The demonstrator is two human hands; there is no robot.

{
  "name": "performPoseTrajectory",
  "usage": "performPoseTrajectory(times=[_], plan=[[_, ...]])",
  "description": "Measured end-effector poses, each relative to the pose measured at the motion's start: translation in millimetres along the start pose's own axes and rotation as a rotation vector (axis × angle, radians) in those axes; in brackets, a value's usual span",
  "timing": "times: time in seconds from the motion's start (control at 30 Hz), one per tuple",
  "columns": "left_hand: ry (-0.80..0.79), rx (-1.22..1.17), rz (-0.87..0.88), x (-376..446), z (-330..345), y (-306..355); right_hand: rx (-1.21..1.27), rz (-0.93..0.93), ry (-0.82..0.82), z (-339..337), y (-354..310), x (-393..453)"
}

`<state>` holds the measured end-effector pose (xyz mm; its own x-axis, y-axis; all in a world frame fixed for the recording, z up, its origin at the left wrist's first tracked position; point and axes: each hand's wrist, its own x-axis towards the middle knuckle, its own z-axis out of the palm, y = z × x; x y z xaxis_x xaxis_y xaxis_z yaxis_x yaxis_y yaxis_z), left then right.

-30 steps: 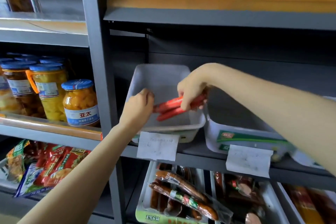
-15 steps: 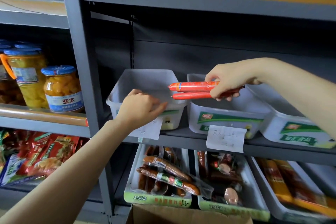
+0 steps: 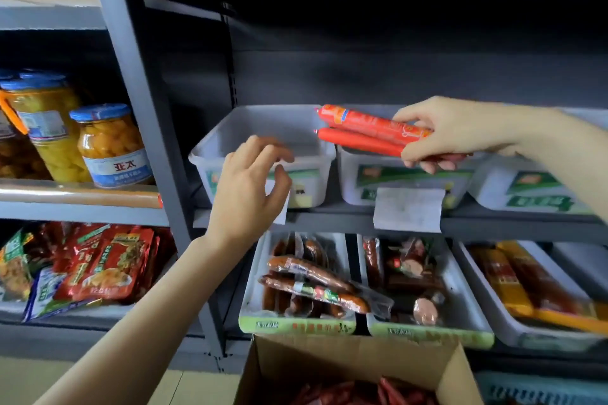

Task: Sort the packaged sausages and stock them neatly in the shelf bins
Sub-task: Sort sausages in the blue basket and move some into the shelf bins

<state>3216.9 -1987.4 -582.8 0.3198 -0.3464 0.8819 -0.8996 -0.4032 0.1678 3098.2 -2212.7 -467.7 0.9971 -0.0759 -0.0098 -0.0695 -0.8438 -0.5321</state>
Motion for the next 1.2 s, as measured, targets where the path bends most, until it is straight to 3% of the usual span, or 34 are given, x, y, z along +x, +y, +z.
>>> performPoseTrajectory(times=[0.13,0.27,0.47,0.53,0.6,0.73,0.83,0.9,1.0,1.07,1.2], plan=[[-0.100,-0.100,0.004,-70,14,32,0.118,0.073,-0.201,52,61,-44],[-0.368,-0.100,0.010,-157,55,32,-0.096,0.218,-0.474,147,135,-63],[-0.724,-0.024,-0.070,-213,87,27,-0.171,0.202,-0.616,248,188,-62],[-0.751,-0.036,-0.057,-211,88,26,-0.168,0.159,-0.536,244,194,-58],[-0.666,-0.081,-0.059,-192,86,25,-0.199,0.097,-0.324,217,186,-54],[-0.226,-0.071,0.097,-104,64,37,-0.056,-0.179,0.190,124,124,-46],[-0.020,0.020,0.174,-16,39,41,-0.101,-0.401,0.511,55,82,-31],[-0.037,0.215,0.067,36,25,32,-0.217,-0.321,0.467,20,62,-7],[-0.507,0.492,-0.246,71,22,18,-0.422,-0.095,0.092,18,42,29],[-0.707,0.510,-0.339,63,28,20,-0.480,-0.089,0.096,37,41,41],[-0.591,0.515,-0.218,37,28,20,-0.503,-0.105,0.263,58,46,26]])
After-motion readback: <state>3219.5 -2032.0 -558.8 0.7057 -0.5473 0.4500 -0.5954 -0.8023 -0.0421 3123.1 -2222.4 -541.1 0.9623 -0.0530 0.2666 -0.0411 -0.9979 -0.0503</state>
